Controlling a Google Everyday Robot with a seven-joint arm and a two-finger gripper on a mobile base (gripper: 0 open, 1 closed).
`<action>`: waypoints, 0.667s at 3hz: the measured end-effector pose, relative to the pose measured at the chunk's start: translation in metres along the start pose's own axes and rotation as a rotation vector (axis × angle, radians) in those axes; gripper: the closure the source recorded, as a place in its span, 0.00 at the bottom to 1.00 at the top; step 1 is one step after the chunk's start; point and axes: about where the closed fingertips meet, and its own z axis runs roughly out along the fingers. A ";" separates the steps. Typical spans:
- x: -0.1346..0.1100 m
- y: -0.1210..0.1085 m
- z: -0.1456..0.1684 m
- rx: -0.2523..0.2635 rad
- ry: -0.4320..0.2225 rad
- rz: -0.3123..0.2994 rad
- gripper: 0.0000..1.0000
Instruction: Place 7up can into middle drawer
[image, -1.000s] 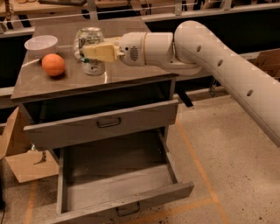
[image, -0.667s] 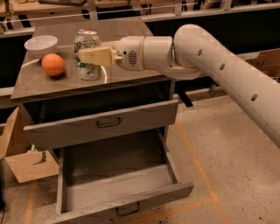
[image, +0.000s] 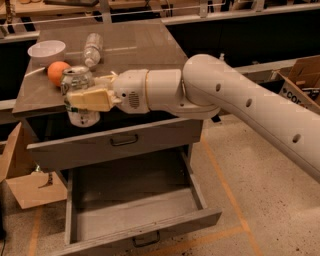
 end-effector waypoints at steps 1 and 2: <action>0.043 0.020 0.014 -0.005 0.086 -0.044 1.00; 0.117 0.039 0.026 -0.001 0.180 0.004 1.00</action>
Offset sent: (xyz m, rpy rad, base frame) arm -0.0818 0.0214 -0.1766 -0.2466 0.0955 0.0112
